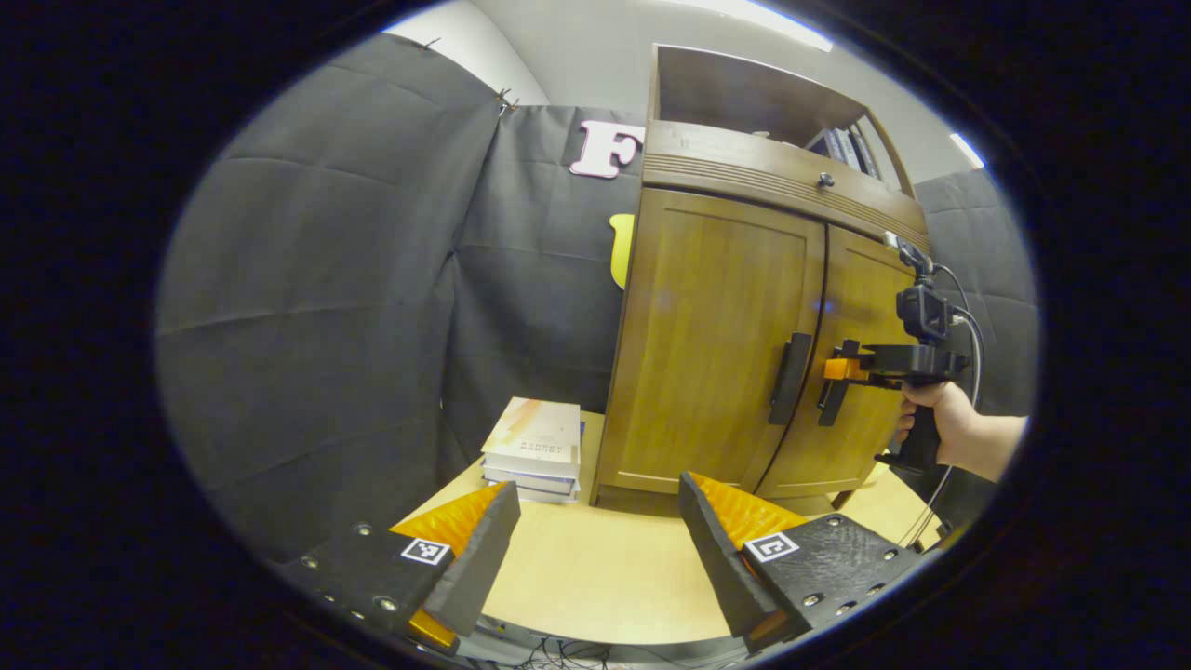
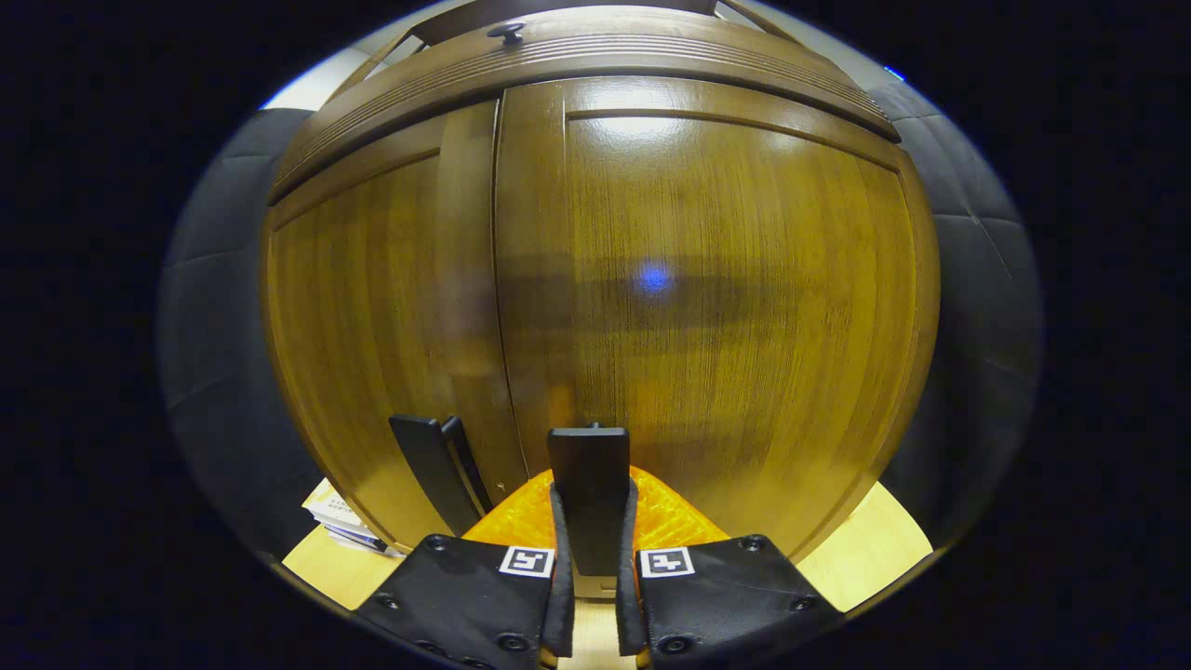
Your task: Open the right door of the double-door shoe cabinet with the right hand, and open the left door with the left hand.
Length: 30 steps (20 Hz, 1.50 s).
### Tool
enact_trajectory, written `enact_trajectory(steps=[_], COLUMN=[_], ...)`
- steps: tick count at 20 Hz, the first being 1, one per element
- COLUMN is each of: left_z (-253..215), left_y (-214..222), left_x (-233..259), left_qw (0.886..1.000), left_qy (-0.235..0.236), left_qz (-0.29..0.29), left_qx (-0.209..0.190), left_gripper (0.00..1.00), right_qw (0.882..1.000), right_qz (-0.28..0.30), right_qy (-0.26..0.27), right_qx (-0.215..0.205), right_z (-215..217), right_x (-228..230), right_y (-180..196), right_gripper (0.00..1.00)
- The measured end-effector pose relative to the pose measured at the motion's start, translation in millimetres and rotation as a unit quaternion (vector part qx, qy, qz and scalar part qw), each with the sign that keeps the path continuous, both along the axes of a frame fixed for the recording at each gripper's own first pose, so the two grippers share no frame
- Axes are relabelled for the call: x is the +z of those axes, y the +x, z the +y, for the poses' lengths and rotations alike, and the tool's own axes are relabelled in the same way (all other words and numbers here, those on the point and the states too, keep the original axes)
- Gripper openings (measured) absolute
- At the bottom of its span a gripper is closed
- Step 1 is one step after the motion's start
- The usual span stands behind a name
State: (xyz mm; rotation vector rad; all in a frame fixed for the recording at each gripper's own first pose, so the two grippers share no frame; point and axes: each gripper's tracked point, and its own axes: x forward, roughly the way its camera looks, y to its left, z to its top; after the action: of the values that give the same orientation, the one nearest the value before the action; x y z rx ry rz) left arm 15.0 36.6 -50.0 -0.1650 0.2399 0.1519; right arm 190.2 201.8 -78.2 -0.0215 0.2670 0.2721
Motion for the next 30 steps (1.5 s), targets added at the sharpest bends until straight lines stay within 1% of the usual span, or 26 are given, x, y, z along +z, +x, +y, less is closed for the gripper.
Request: enact_trajectory(steps=[4, 8, 10, 11, 13, 15, 19, 20, 25, 27, 30], left_z=[-3, -8, -10, -9, -8, -4, -3, -3, -6, -12, -17], left_y=[1, 4, 5, 4, 9, 9, 19, 21, 30, 34, 56], left_x=[1, 4, 5, 6, 9, 10, 16, 17, 22, 28, 35], left_qw=[1.000, 1.000, 0.999, 0.999, 0.999, 0.999, 0.999, 0.999, 0.998, 0.998, 0.998], left_qy=[-0.003, -0.004, 0.000, 0.004, 0.014, 0.022, 0.019, 0.020, 0.042, 0.044, 0.039], left_qz=[0.000, -0.005, -0.004, -0.005, -0.009, -0.012, -0.027, -0.030, -0.035, -0.038, -0.040], left_qx=[-0.011, -0.025, -0.033, -0.038, -0.041, -0.033, -0.010, -0.006, -0.005, -0.011, -0.014], left_gripper=[1.00, 1.00, 0.98, 1.00, 1.00, 1.00, 1.00, 1.00, 1.00, 1.00, 1.00], right_qw=[1.000, 1.000, 1.000, 0.999, 0.999, 0.998, 0.995, 0.995, 0.991, 0.990, 0.988], right_qz=[0.006, 0.007, 0.009, 0.009, 0.012, 0.015, 0.022, 0.020, 0.019, 0.019, 0.020], right_qy=[0.003, 0.004, 0.007, 0.010, 0.014, 0.010, 0.013, 0.014, 0.021, 0.025, 0.028], right_qx=[0.015, 0.025, 0.029, 0.033, 0.043, 0.061, 0.095, 0.101, 0.132, 0.140, 0.149], right_z=[-7, -9, -16, -18, -24, -29, -35, -38, -55, -66, -80], right_x=[2, 3, 3, 5, 6, 6, 1, 2, 4, 5, 8], right_y=[-19, -26, -38, -42, -51, -59, -72, -75, -95, -101, -111], right_gripper=[0.19, 0.19, 0.19, 0.19, 0.19, 0.19, 0.19, 0.21, 0.19, 0.19, 0.19])
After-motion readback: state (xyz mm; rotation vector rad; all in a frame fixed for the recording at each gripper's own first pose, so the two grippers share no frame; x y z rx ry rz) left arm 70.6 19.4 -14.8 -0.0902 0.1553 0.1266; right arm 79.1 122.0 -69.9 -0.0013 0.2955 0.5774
